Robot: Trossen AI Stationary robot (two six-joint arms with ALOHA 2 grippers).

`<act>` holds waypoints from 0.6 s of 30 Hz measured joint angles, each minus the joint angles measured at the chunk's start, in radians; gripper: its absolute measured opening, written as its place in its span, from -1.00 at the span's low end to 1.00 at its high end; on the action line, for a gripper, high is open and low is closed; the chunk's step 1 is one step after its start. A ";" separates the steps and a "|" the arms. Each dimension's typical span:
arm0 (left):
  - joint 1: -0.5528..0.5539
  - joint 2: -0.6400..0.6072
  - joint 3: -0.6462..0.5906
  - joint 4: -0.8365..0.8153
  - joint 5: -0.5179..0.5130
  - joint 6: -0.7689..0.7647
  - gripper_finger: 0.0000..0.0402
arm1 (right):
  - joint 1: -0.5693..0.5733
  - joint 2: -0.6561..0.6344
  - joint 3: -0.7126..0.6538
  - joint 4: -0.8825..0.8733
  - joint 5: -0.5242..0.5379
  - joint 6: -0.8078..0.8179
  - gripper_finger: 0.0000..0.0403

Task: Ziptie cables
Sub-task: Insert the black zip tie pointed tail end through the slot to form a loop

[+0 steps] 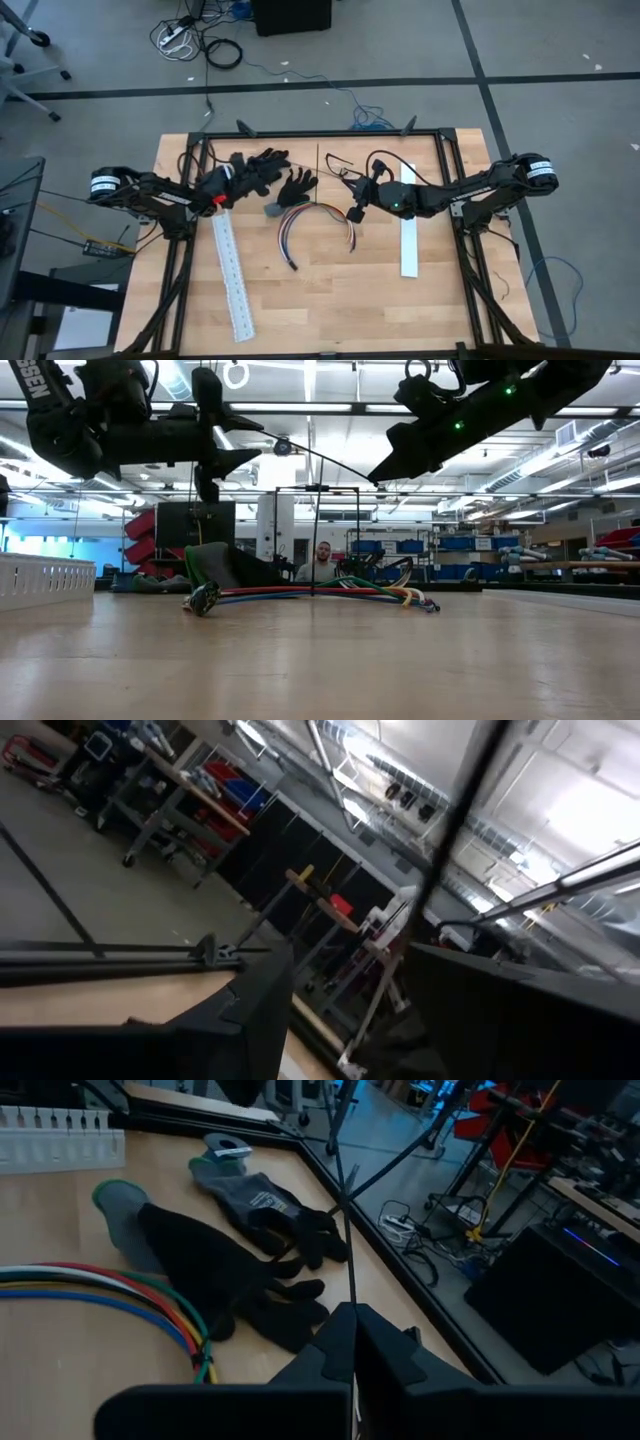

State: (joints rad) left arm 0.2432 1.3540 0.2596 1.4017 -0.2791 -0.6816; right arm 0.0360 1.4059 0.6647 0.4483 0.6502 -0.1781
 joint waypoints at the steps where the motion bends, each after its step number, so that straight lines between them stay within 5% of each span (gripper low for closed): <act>1: 0.000 0.000 0.000 0.010 -0.002 0.000 -0.07 | 0.000 0.000 0.000 0.000 0.000 0.000 -1.00; 18: 0.000 0.000 0.000 0.028 -0.072 -0.001 -0.07 | 0.000 0.000 0.000 0.000 0.000 0.002 -1.00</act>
State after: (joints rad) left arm 0.2432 1.3540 0.2596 1.4296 -0.3514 -0.6824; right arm 0.0360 1.4059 0.6647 0.4480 0.6506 -0.1764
